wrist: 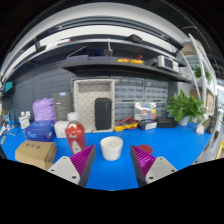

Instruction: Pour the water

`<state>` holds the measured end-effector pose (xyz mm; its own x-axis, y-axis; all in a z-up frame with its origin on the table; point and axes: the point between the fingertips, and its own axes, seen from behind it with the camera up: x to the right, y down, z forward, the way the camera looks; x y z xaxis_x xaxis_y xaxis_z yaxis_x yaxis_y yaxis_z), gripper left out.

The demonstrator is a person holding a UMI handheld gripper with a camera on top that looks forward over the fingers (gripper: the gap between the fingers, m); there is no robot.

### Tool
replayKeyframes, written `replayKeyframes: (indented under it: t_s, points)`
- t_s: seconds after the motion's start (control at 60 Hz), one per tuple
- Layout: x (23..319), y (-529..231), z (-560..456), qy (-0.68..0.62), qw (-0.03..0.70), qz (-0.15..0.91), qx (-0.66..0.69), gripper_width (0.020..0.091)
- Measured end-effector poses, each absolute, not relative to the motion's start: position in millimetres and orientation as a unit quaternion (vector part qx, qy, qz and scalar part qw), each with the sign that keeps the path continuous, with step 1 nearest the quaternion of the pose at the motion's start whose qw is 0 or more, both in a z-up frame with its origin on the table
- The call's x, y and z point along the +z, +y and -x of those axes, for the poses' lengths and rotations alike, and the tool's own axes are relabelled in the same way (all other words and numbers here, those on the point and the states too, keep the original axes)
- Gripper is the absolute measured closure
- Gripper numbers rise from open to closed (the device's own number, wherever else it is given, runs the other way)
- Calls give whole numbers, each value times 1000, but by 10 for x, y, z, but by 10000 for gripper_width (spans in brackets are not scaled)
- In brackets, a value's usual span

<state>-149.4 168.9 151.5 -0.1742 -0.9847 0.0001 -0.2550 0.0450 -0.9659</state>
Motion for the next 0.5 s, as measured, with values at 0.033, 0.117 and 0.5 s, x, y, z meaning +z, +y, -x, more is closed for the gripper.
replayKeyframes:
  t_s: [0.033,0.117,0.5]
  points:
    - [1442,1868,1481,607,396,517,-456,401]
    - [1293,2202,1437,602,401,533,-438,395]
    - [1005,2819,561,577,409,565,-426,393]
